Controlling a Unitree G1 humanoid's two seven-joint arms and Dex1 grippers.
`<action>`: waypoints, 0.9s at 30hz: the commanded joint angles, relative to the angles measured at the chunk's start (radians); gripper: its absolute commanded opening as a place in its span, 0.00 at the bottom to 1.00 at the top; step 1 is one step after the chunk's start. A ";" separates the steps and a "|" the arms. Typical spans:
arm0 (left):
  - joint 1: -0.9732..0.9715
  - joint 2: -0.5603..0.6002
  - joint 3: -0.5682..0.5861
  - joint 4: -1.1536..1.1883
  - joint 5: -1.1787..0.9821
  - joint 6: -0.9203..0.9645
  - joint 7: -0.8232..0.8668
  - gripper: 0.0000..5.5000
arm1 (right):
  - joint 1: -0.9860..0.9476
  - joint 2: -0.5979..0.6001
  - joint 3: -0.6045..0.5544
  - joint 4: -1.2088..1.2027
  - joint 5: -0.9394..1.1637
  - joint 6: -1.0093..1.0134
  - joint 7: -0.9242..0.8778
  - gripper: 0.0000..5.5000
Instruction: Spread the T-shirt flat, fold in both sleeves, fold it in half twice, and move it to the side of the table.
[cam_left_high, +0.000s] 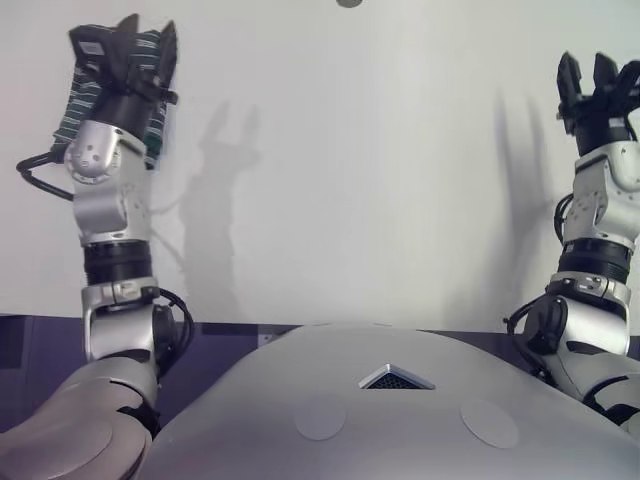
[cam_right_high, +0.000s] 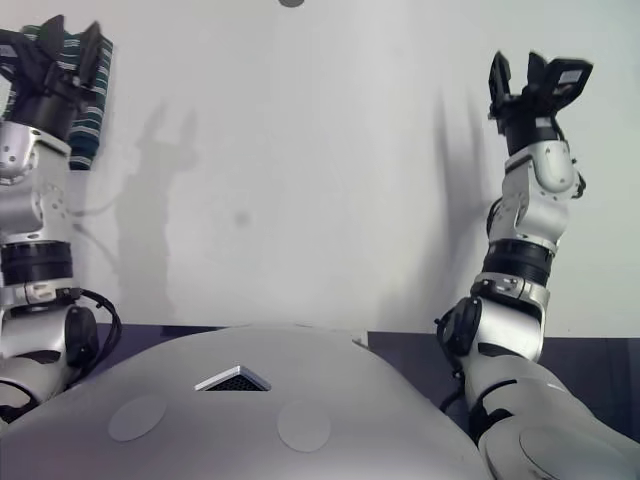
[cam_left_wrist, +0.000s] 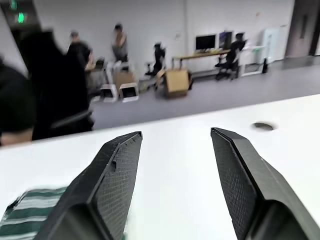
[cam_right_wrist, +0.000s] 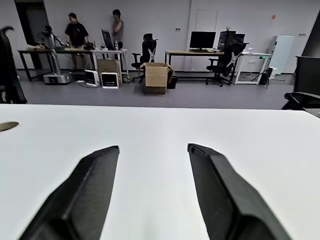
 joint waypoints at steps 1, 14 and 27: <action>0.047 -0.026 -0.004 -0.120 0.053 0.062 0.070 0.46 | -0.054 0.027 0.008 0.044 -0.035 -0.083 -0.066 0.47; -0.098 0.102 0.144 0.126 0.002 0.077 -0.092 0.46 | 0.081 0.141 0.089 -0.247 -0.025 -0.109 -0.111 0.47; 0.068 -0.040 0.106 -0.098 0.087 0.046 0.044 0.46 | -0.047 0.035 0.029 -0.045 0.020 -0.044 -0.048 0.47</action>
